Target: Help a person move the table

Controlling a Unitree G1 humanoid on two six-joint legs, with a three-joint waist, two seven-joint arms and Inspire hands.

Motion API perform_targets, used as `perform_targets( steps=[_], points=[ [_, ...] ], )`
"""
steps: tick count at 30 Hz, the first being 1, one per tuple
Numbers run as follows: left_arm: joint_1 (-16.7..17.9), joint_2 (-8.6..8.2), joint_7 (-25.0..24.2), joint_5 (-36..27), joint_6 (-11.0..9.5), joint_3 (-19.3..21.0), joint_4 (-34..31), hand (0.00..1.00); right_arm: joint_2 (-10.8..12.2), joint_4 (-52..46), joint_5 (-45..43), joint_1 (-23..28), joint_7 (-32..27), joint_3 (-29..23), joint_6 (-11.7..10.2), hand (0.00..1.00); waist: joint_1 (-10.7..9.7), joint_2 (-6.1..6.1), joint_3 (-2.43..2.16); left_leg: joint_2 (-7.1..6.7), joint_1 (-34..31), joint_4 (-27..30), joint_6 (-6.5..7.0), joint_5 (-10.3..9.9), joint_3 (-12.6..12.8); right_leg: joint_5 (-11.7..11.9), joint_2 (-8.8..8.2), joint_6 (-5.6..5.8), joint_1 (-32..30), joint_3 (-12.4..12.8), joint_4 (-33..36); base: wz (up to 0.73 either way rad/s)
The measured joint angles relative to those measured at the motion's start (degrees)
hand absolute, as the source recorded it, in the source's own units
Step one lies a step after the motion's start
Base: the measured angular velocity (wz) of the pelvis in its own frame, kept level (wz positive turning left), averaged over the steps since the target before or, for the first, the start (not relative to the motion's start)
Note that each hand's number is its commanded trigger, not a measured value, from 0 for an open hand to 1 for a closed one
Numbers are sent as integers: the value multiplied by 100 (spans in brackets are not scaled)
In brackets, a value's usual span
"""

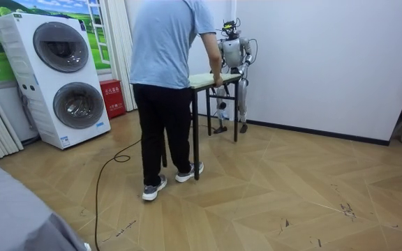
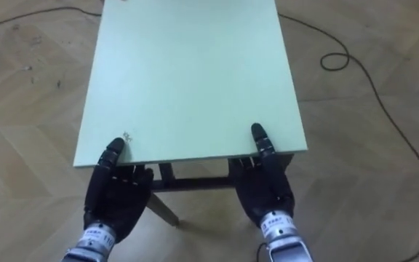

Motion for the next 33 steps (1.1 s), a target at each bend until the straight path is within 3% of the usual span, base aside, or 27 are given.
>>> perform_targets(
  steps=[2,5,6,7,8,9,10,11,12,13,15,16,17,22,28,33],
  points=[
    [0,-2,-4,10,2,5,54,100,71,41,-15,42,11,-26,2,100,-40,-17,0,-155,-89,-20,106,102,13,181,-118,42,6,40,-149,4],
    [7,1,-108,15,48,6,202,100,40,46,-28,165,11,-42,67,100,-17,-139,2,-363,-128,-60,267,261,132,558,-229,110,55,164,-460,-4],
    [9,10,-142,66,53,6,227,100,51,46,-34,221,24,-73,105,100,-64,-227,-1,-444,-181,-58,335,316,132,679,-278,195,64,200,-553,20],
    [36,16,-165,124,56,9,228,100,72,46,-37,279,50,-113,132,100,-90,-292,-15,-477,-254,-9,393,348,119,731,-343,412,62,231,-556,25],
    [52,16,-173,139,58,8,229,100,91,45,-36,316,59,-147,136,100,-127,-309,-22,-465,-280,38,412,351,117,706,-353,548,67,292,-487,36],
    [102,22,-181,200,56,-9,232,100,124,45,-33,413,74,-163,148,100,-220,-324,-32,-397,-282,75,426,373,115,414,-413,631,74,453,2,58],
    [126,25,-181,275,60,-59,233,100,141,44,-13,548,168,-191,134,100,-308,-342,-39,-323,-271,52,404,431,143,-42,-479,651,120,620,676,64],
    [135,24,-181,328,66,-82,233,100,160,44,1,617,220,-194,114,100,-321,-370,-44,-300,-261,10,389,473,172,-241,-510,661,171,677,940,52],
    [168,24,-207,393,67,-96,233,100,189,45,29,692,276,-199,70,100,-307,-454,-66,-281,-221,-97,364,550,295,-583,-516,704,319,817,1200,15],
    [218,26,-225,404,65,-96,232,100,185,46,34,710,281,-156,52,100,-275,-470,-67,-240,-167,-130,337,571,392,-752,-480,778,551,835,1066,-8],
    [275,16,-255,416,37,-89,223,100,174,47,34,712,278,-67,8,100,-118,-479,-69,-217,-109,-162,276,579,469,-757,-312,767,753,868,570,-39],
    [277,20,-280,416,40,-86,222,100,167,47,56,712,278,-71,1,100,-39,-459,-78,-161,-115,-198,232,602,493,-664,-191,612,855,871,256,-41],
    [283,50,-315,455,39,-74,220,100,158,47,108,718,278,-62,-10,100,26,-456,-80,-93,-42,-309,179,654,543,-531,-71,576,949,904,-4,-27],
    [298,131,-330,461,35,-75,161,100,142,46,154,705,300,2,-38,100,187,-469,-87,5,93,-614,97,857,572,-273,174,484,1210,879,-652,-8],
    [431,133,-379,450,-6,-74,78,100,75,44,162,665,330,154,-170,100,285,-477,-82,4,148,-853,10,950,419,-326,216,444,1294,717,-756,12],
    [439,116,-521,437,-161,-118,76,100,51,45,162,551,368,228,-274,100,225,-482,-80,-6,-109,-736,-9,979,74,-464,150,440,1308,266,-726,46]
  ],
)
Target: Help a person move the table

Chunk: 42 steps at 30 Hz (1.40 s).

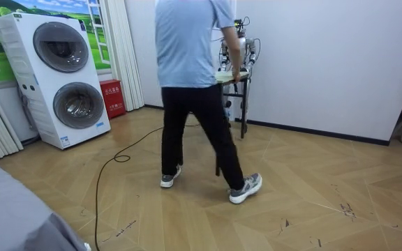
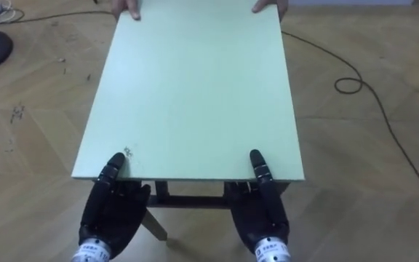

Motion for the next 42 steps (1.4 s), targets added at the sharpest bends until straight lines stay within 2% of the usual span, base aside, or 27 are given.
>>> perform_targets(
  steps=[3,8,9,15,20,22,24,25,26,27,28,29,31,33,34,38,40,42],
  points=[
    [29,-17,-72,-118,-72,-80,-14,100,-63,-1,-6,-109,7,-1,-40,100,-13,4,-2,-7,-168,98,-8,6,-156,-94,-49,18,35,-305,17,59],
    [135,-18,-143,-220,-97,-99,-43,100,-71,-2,-184,-172,4,-18,-31,100,-55,67,17,-18,-229,175,-4,9,-147,-278,-164,110,324,-811,28,57],
    [135,-21,-143,-241,-97,-100,-43,100,-68,-5,-201,-175,4,-27,-31,100,-70,80,22,-29,-232,179,4,13,-157,-298,-177,124,358,-851,35,58],
    [134,-22,-142,-267,-99,-114,-45,100,-64,-13,-218,-176,1,-52,-22,100,-77,175,50,-146,-347,244,65,51,-254,-547,-363,258,447,-891,294,49],
    [135,-19,-141,-265,-99,-125,-47,100,-57,-38,-234,-163,-7,-60,-22,100,-162,162,56,-348,-578,389,165,112,-407,-778,-596,392,423,-857,666,63],
    [147,-24,-135,-273,-99,-135,-46,100,-41,-38,-250,-162,-52,-86,7,100,-228,136,73,-469,-671,441,237,148,-501,-873,-750,467,358,-703,1028,78],
    [148,-21,-131,-272,-100,-153,-40,100,-60,-37,-242,-156,-54,-92,22,100,-232,126,83,-578,-736,525,298,171,-711,-894,-792,466,329,-452,1231,72],
    [148,18,-130,-282,-103,-176,-39,100,-55,-37,-236,-123,-54,-97,22,100,-233,105,93,-636,-756,596,325,176,-921,-924,-771,424,331,-129,1341,62],
    [149,47,-130,-289,-105,-187,-39,100,-52,-37,-236,-105,-54,-94,22,100,-232,88,96,-670,-756,621,336,183,-1031,-950,-748,388,336,25,1349,83],
    [149,111,-130,-309,-105,-209,-40,100,-40,-38,-231,-83,-53,-93,32,100,-247,50,95,-777,-781,667,347,189,-1239,-1030,-660,320,384,325,1265,81],
    [148,125,-133,-309,-108,-205,-42,100,-29,-40,-231,-86,-52,-96,37,100,-258,29,92,-873,-819,692,358,222,-1407,-1106,-555,328,445,496,1120,84],
    [148,124,-133,-314,-107,-206,-45,100,-38,-44,-230,-85,-46,-95,36,100,-255,25,89,-928,-825,689,356,250,-1493,-1138,-520,333,504,536,1039,73],
    [152,203,-130,-361,-105,-208,-121,100,-13,-51,-224,-101,-44,-76,34,100,-205,17,90,-1045,-841,653,326,350,-1719,-1139,-422,378,749,542,658,66],
    [153,318,-120,-380,-111,-207,-192,100,15,-51,-222,-115,-45,-34,31,100,-80,-17,81,-1043,-898,633,256,417,-1828,-1118,-337,446,797,547,448,39],
    [162,328,-80,-378,-154,-200,-237,100,21,-51,-204,-114,-45,-6,25,100,57,-31,77,-1005,-923,574,205,509,-1882,-1082,-256,472,812,553,307,20],
    [226,329,-65,-389,-256,-201,-296,100,12,-53,-148,-150,-52,70,25,100,181,-45,74,-898,-925,199,114,864,-1948,-926,-52,316,906,418,-37,43],
    [229,311,-43,-386,-272,-205,-295,100,-43,-51,-73,-173,-72,116,24,100,288,-53,70,-860,-937,-15,83,1054,-1957,-889,0,266,939,177,-131,49],
    [259,306,-40,-383,-272,-205,-295,100,-62,-39,-45,-174,-75,140,24,100,394,-51,69,-838,-968,-112,56,1157,-2001,-868,47,228,958,27,-187,47]
  ],
)
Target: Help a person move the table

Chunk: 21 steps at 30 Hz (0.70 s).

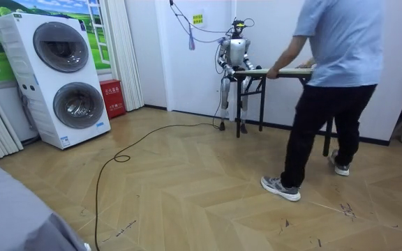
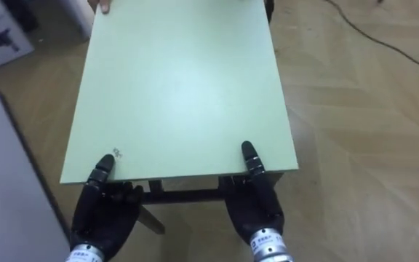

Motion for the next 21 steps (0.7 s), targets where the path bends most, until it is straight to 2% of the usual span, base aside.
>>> perform_targets(
  steps=[2,3,4,5,6,7,8,10,11,12,13,14,15,16,17,19,21],
  points=[
    [2,-4,-1,25,-10,5,-13,100,0,12,0,-23,0,11,0,100,64,17,-11,-34,-40,-177,-59,187,-241,7,104,-79,-5,-90,-36,77],
    [-76,-12,9,60,-11,3,-13,100,3,10,5,-36,13,-4,-16,100,6,48,-31,-101,-84,-382,-111,408,-500,-22,200,-172,-43,-130,-54,129],
    [-181,-39,32,65,-5,-7,-8,100,-2,8,62,-60,54,-47,-35,100,-38,71,-53,-92,-109,-694,-132,700,-446,-38,244,-230,-112,-286,-86,169],
    [-234,-59,31,70,-4,-7,-7,100,-2,10,94,-85,71,-97,-7,100,-225,111,-82,-46,-232,-789,-155,852,161,-39,157,-279,-91,-787,-116,138],
    [-240,-67,27,84,-5,4,-4,100,18,24,95,-94,75,-111,4,100,-320,91,-76,26,-303,-629,-93,764,637,-53,111,-288,-59,-996,-111,117],
    [-196,-56,-16,109,-7,46,13,100,86,51,94,-79,74,-95,10,100,-354,30,-55,190,-356,118,239,114,1587,-68,23,-272,51,-1300,-119,74],
    [-126,-54,-90,107,2,110,21,100,124,53,82,-59,74,-48,14,100,-361,12,-48,500,-333,808,245,-517,2208,-93,-13,-232,157,-1559,-103,58],
    [-104,-56,-107,106,44,132,71,100,103,59,70,-21,73,-52,80,100,-377,53,-63,903,-272,1387,168,-1030,2504,-224,-28,-145,243,-1731,114,51],
    [-109,-63,-105,106,64,134,78,100,78,59,73,-24,71,-70,125,100,-387,95,-56,871,-269,1374,187,-1074,2458,-278,-42,-99,244,-1743,228,70],
    [-112,-37,-92,105,105,137,81,100,44,58,72,-20,60,-110,188,100,-472,116,-55,718,-200,1191,275,-1097,2275,-347,-41,-35,228,-1668,370,80],
    [-128,-48,-39,104,137,137,81,100,41,58,46,-12,53,-128,189,100,-555,110,-46,542,-99,927,389,-1004,2079,-369,-120,-17,134,-1398,523,80],
    [-128,-65,-5,93,153,136,79,100,29,58,41,-7,52,-134,189,100,-594,114,-44,485,-57,822,413,-955,2024,-390,-147,-14,76,-1174,588,56],
    [-125,-74,28,40,168,133,79,100,26,56,37,-14,20,-136,191,100,-574,115,-45,400,-3,675,415,-891,1926,-393,-133,-11,-26,-741,510,38],
    [-116,-76,63,-2,185,120,85,100,16,57,36,-16,-18,-139,191,100,-567,121,-42,335,9,628,426,-854,1852,-338,-126,-28,-119,-569,404,38],
    [-90,-83,74,-1,202,111,81,100,-1,56,36,-1,-26,-139,191,100,-573,130,-45,310,21,608,431,-844,1840,-326,-147,-21,-99,-596,425,28],
    [-41,-129,106,-1,256,119,114,100,-28,57,37,0,-87,-136,219,100,-435,136,-37,274,28,578,430,-841,1865,-320,-176,-21,-53,-659,529,19],
    [1,-166,104,4,266,125,157,100,-93,74,35,31,-128,-147,260,100,-443,137,-36,218,75,559,443,-834,1755,-346,-232,21,-30,-695,710,40]
  ],
)
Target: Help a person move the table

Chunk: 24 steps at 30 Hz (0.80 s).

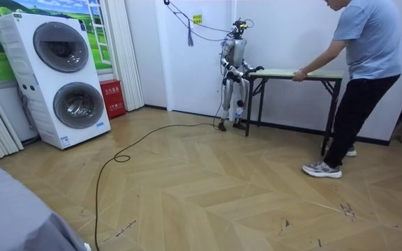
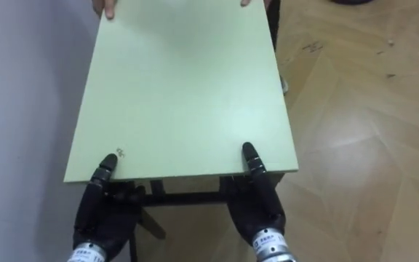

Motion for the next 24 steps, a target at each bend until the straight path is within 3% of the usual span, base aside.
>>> perform_targets(
  steps=[2,4,6,7,8,9,12,15,24],
  points=[
    [11,12,0,-2,37,-1,67,100,-1,0,-16,72,-30,-3,24,100,7,4,2,-51,83,-25,19,-6,-131,-28,-88,46,-81,153,416,42],
    [43,22,0,-1,39,-8,118,100,2,0,-54,160,-40,-35,114,100,-50,-14,7,-129,167,-29,58,-31,-379,-135,-185,91,-467,700,1177,43],
    [44,16,0,-19,38,-26,162,100,-1,1,-131,151,-44,-81,173,100,-51,-10,17,-169,161,-44,61,-33,-478,-217,-155,56,-885,1220,1074,32],
    [43,15,-1,-31,39,-41,216,100,-7,2,-156,181,-46,-89,174,100,-115,-25,17,-231,171,-37,61,-33,-542,-176,-155,35,-1140,1548,854,44],
    [43,8,-3,-30,39,-43,247,100,-11,4,-183,195,-49,-93,178,100,-155,-31,25,-265,182,-27,57,-36,-603,5,-156,25,-1256,1678,777,68],
    [61,11,-2,-29,75,-49,287,100,-4,14,-214,270,-47,-104,179,100,-240,-38,18,-305,221,-45,26,-37,-701,95,-157,-24,-1262,1690,757,47],
    [126,47,-12,22,201,-43,328,100,-49,25,-228,349,-41,-140,213,100,-219,-31,18,-187,260,-108,-41,-67,-682,221,8,-97,-981,1480,375,25],
    [173,111,-12,59,317,-45,333,100,-104,27,-196,410,-41,-155,255,100,-174,-38,19,-170,426,-269,-41,-66,-653,273,50,-81,-751,1468,159,6],
    [308,132,-21,108,326,-47,334,100,-115,83,-196,483,-52,-107,261,100,-165,-60,33,-164,774,-550,-40,-66,-650,398,115,-65,-339,1475,-245,-1]
  ],
)
